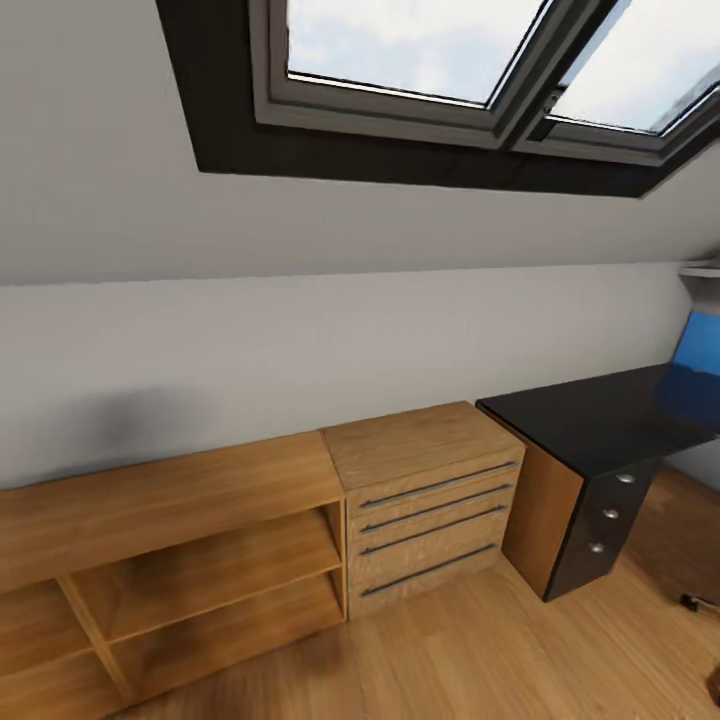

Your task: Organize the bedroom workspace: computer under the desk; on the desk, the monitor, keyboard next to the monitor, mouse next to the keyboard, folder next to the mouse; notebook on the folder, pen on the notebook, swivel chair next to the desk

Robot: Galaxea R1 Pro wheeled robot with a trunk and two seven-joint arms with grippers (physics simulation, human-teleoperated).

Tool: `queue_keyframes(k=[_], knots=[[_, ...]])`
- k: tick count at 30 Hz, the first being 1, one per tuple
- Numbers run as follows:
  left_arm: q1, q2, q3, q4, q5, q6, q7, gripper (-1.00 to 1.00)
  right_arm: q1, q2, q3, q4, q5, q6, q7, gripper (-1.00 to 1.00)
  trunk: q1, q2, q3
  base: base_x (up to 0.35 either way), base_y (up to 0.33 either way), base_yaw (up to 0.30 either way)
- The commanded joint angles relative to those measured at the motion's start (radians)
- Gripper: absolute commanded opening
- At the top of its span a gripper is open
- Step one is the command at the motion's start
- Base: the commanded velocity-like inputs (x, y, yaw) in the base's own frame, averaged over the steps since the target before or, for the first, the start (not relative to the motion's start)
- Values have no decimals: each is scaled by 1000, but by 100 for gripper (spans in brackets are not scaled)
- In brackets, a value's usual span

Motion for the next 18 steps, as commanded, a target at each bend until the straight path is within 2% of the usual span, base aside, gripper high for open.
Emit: queue_keyframes(k=[1, 18], knots=[[1, 0, 4, -2, -1, -1, 0, 100, 0, 0, 0, 0, -11, -1, 9, 100, 0, -1, 0, 0, -175, -300], [1, 0, 4, -2, -1, -1, 0, 100, 0, 2, 3, 2, -8, -2, 9, 100, 0, -1, 9, 0, -175, -297]])
